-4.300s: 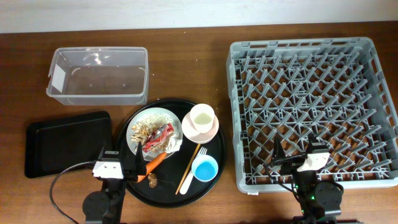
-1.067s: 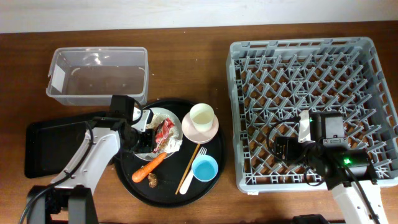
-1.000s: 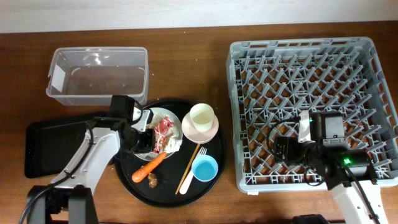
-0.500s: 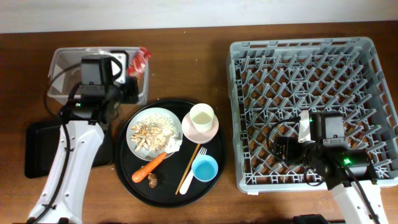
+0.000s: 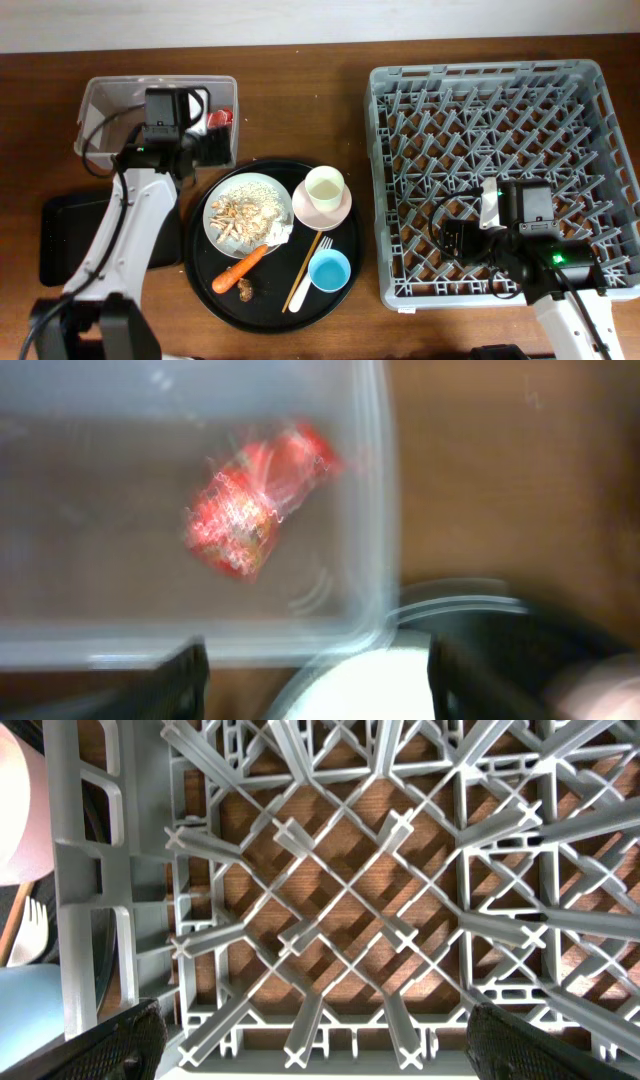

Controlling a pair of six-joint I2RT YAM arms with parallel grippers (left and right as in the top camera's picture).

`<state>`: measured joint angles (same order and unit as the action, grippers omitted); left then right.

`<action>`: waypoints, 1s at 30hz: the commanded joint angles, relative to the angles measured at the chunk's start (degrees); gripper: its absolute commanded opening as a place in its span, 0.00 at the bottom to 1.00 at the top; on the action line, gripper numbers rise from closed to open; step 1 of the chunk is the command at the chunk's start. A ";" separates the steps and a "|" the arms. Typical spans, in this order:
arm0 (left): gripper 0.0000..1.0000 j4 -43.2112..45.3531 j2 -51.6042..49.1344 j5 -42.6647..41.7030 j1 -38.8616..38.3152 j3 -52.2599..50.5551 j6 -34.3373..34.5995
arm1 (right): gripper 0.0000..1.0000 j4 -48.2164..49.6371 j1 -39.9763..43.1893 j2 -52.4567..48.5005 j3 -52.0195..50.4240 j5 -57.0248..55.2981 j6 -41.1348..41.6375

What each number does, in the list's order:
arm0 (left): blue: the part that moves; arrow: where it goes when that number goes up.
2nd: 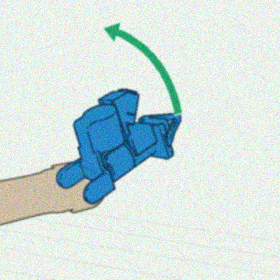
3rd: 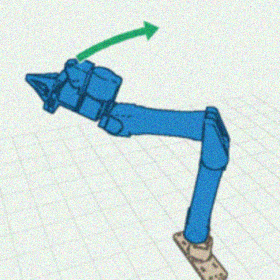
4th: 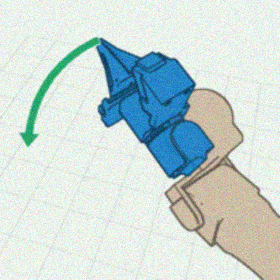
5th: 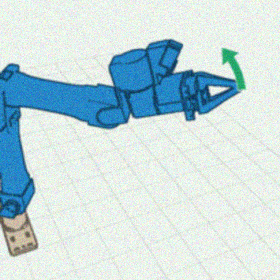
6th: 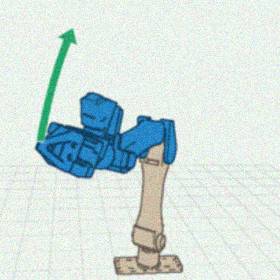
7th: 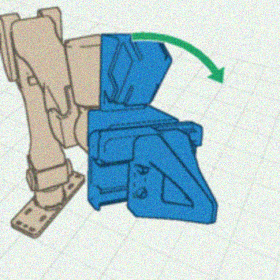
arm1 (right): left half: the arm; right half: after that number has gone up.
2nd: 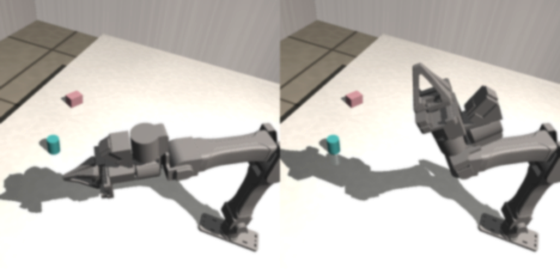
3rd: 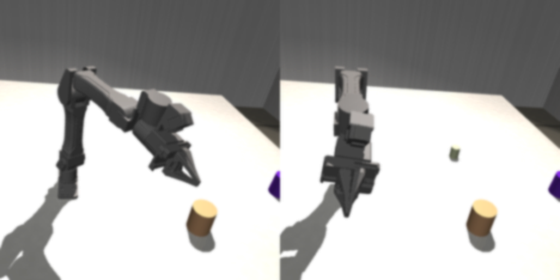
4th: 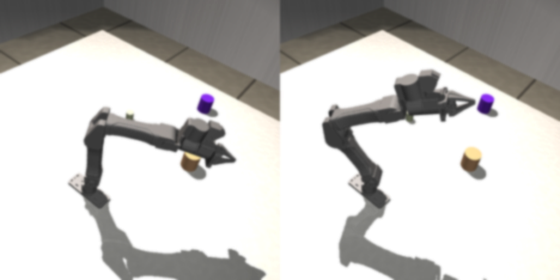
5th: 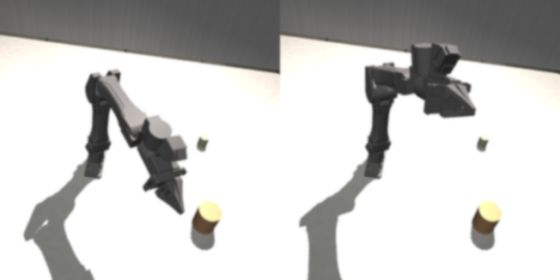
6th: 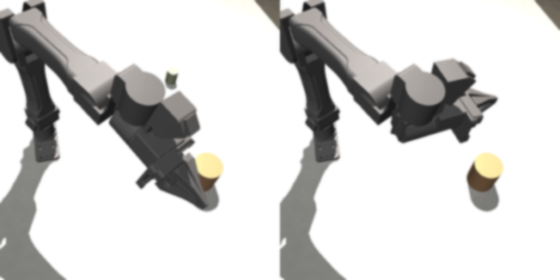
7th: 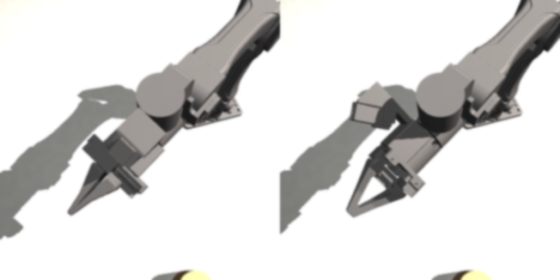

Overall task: Sort waste into correct bins and load items into the dishwasher rack
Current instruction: 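Grasp the red snack wrapper with the left gripper and drop it in the clear bin, then grasp the white tissue with the left gripper and drop it in the clear bin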

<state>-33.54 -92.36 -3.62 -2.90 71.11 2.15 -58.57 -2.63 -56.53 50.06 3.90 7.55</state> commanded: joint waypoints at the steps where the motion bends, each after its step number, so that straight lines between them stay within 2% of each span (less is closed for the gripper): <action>1: 0.62 -12.92 2.32 -15.50 -4.87 0.07 -0.44 | 0.99 0.04 -0.35 0.17 1.07 -0.76 0.42; 3: 0.61 -18.43 1.25 -15.21 -8.35 -0.57 -0.46 | 0.99 0.04 -0.35 0.17 1.07 -0.76 0.42; 5: 0.61 -20.15 0.07 -12.76 -11.69 -2.51 -0.46 | 0.99 0.04 -0.35 0.17 1.07 -0.76 0.42; 8: 0.61 -19.71 -0.96 -9.84 -14.91 -7.19 -0.46 | 0.99 0.02 -0.35 0.17 1.07 -0.76 0.42; 14: 0.57 -13.66 -3.61 -10.32 -15.10 -14.08 -0.46 | 0.99 0.04 -0.35 0.17 1.07 -0.76 0.44; 16: 0.45 -12.04 -4.17 -10.32 -15.10 -14.29 -0.44 | 0.99 0.04 -0.35 0.17 1.07 -0.76 0.44; 18: 0.40 -11.69 -4.20 -10.29 -15.10 -14.29 -0.44 | 0.99 0.04 -0.35 0.17 1.07 -0.76 0.44; 22: 0.11 -11.98 -4.17 -10.32 -15.10 -14.29 -0.44 | 0.99 0.04 -0.35 0.17 1.07 -0.76 0.44; 26: 0.01 -11.91 -4.17 -10.25 -15.08 -14.27 -0.44 | 0.99 0.04 -0.35 0.17 1.07 -0.76 0.42; 30: 0.00 -13.94 -3.82 -8.35 -15.04 -11.80 -0.48 | 0.98 0.04 -0.35 0.17 1.07 -0.76 0.42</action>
<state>-46.00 -96.14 -14.09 -17.93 57.10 2.17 -58.52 -2.63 -56.53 50.09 3.90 7.57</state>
